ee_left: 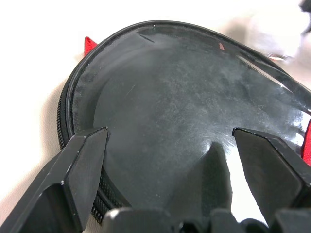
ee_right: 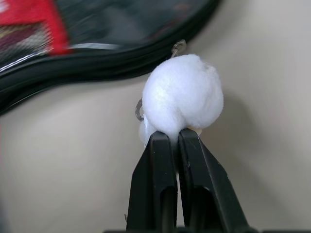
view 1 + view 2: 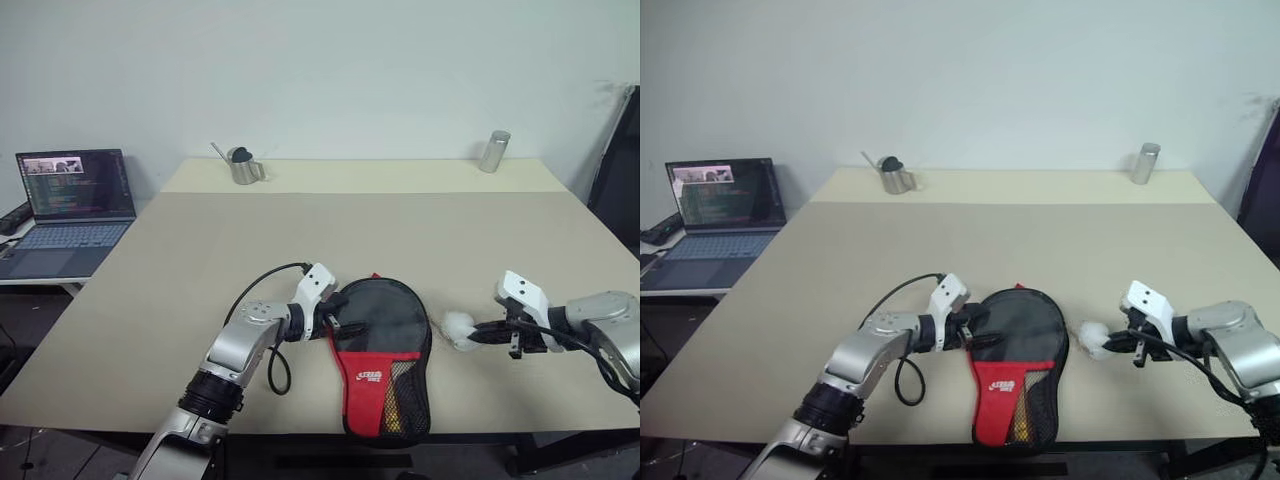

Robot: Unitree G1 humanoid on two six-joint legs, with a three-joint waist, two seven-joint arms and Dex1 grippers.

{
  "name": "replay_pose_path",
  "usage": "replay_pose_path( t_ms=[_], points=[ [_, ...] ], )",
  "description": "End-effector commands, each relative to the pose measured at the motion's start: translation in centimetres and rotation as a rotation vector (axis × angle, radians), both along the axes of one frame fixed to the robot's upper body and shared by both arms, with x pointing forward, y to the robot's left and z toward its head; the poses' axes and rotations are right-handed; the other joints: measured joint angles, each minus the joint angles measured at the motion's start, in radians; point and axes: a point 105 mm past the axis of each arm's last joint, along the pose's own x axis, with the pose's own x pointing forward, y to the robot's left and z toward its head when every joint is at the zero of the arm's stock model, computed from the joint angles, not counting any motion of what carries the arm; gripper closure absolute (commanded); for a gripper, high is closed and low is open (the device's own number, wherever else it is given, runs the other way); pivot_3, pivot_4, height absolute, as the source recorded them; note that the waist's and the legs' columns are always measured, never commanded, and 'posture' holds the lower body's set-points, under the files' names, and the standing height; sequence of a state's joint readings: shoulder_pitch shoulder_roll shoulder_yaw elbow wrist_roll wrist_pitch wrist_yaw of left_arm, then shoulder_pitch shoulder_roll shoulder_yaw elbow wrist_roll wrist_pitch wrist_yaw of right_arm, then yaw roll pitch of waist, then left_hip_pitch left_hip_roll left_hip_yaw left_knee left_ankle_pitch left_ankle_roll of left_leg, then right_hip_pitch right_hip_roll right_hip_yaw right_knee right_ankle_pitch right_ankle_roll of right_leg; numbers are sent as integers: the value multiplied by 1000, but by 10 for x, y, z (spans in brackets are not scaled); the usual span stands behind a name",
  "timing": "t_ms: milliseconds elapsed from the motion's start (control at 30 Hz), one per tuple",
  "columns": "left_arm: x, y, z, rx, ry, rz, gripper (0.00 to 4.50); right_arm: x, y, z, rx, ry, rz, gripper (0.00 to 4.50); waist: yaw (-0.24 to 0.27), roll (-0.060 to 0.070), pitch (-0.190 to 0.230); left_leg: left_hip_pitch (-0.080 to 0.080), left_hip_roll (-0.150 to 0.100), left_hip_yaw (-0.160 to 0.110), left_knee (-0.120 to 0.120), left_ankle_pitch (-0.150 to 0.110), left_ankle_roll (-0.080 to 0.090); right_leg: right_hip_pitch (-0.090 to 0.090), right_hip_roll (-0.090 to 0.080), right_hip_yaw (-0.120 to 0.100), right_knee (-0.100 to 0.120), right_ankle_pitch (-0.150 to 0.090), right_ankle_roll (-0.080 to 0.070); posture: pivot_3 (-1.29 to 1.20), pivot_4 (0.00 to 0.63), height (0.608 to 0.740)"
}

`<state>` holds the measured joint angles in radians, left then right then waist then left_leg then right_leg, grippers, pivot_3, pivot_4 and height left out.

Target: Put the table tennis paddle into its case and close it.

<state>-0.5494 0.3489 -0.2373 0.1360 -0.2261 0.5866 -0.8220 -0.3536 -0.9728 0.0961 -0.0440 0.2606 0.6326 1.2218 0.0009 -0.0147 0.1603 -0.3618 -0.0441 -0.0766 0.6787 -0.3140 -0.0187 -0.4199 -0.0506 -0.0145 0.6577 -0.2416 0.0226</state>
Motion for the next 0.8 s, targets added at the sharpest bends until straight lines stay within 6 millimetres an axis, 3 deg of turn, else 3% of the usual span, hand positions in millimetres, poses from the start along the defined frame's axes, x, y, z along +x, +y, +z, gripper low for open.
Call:
replay_pose_path(
  t_ms=[33,300,467,633,800],
  points=[
    [0,2,-8,25,32,1,0,-14,4,11,18,-1,75,4479,0,0,0,0,0,0,0,0,0,0,0,0,0,0,0,0,150,740],
    [1,0,-9,34,39,-9,0,-69,20,-5,-12,154,269,4479,6,0,0,0,0,-1,0,0,0,1,0,-1,0,-1,1,0,150,740],
    [2,-3,-11,46,45,-15,0,-88,29,-13,7,214,330,4479,10,-1,0,0,0,-1,1,0,0,1,0,-1,0,-1,2,0,150,740],
    [2,-5,-14,54,49,-9,0,-91,31,-15,19,227,335,4479,18,-1,0,0,0,-1,1,0,0,2,0,-1,-1,-1,2,0,150,740],
    [1,-10,-13,40,47,-11,0,-66,30,-17,9,170,282,4479,20,-1,1,3,0,-1,1,0,0,4,0,-1,-1,-1,2,0,150,740]
  ],
)
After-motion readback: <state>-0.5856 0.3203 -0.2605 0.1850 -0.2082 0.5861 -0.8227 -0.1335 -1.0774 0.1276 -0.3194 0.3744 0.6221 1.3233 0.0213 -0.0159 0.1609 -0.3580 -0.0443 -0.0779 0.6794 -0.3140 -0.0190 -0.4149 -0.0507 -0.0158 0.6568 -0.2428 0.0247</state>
